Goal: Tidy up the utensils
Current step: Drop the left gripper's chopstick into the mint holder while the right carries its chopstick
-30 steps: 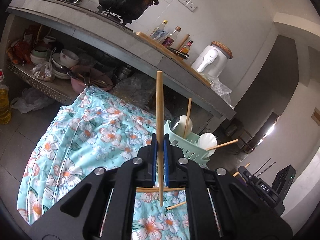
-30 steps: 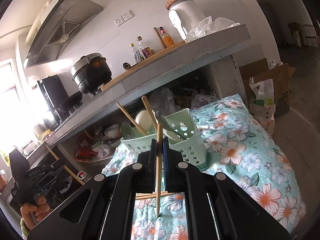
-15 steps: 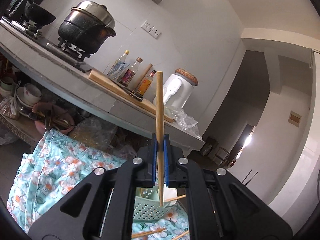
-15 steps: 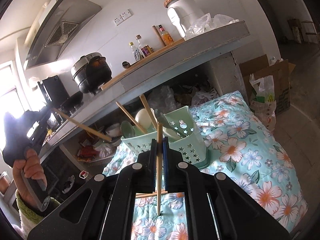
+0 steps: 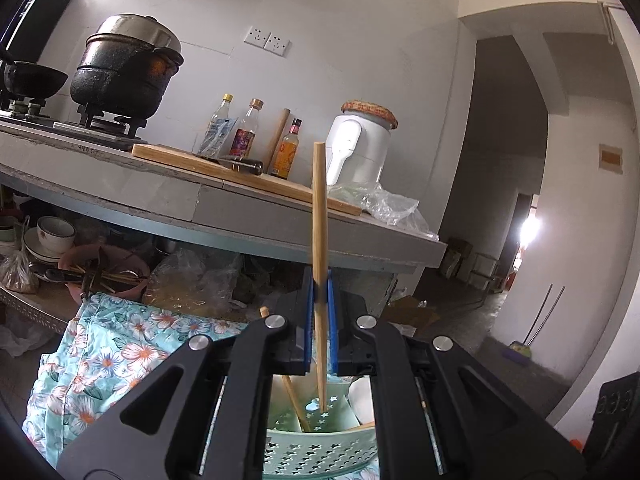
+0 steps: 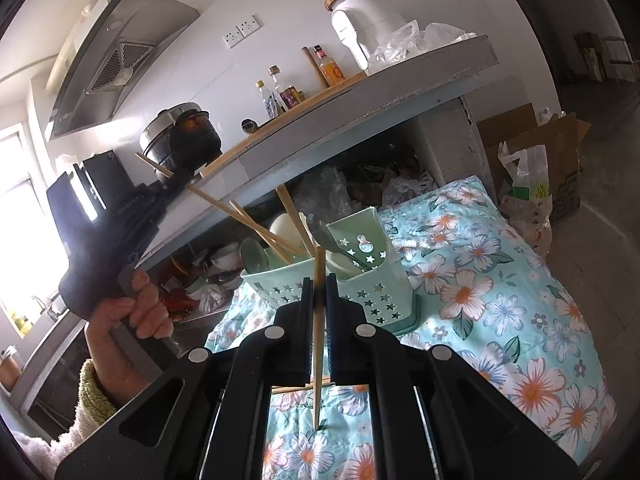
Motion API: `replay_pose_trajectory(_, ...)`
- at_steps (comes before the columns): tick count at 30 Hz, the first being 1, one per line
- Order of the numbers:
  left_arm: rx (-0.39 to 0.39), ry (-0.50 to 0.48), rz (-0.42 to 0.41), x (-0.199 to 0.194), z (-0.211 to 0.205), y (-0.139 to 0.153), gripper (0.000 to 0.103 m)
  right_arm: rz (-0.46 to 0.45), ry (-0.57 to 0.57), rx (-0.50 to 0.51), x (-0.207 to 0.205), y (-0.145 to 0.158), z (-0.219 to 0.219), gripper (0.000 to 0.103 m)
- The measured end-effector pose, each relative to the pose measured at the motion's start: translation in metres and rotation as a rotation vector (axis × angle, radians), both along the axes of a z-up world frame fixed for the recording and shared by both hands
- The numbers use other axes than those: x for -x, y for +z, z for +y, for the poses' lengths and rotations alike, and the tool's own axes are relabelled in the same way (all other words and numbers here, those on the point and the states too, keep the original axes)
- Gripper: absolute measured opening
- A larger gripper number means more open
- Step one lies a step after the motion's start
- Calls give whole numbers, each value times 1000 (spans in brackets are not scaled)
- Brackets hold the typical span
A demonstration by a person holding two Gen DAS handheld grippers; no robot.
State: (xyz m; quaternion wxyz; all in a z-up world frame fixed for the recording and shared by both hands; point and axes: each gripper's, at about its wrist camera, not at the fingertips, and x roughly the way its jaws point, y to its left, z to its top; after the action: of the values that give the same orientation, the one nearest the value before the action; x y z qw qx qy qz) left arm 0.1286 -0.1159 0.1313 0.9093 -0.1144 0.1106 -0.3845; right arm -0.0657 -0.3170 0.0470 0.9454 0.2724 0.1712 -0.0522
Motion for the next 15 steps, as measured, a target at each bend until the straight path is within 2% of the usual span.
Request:
replay_pose_trajectory(7, -80, 23, -30, 3, -22, -35, 5, 7, 0, -9, -1, -3, -3, 6)
replay_pose_trajectory(10, -76, 18, -13, 5, -20, -44, 7, 8, 0, -7, -1, -3, -3, 6)
replay_pose_trajectory(11, -71, 16, -11, 6, -19, -44, 15, 9, 1, -7, -1, -3, -3, 6)
replay_pose_trajectory(12, -65, 21, -12, 8, -15, -44, 28, 10, 1, -6, -1, -4, -4, 6)
replay_pose_trajectory(15, -47, 25, -32, 15, -7, -39, 41, 10, 5, -4, -1, -3, -4, 6)
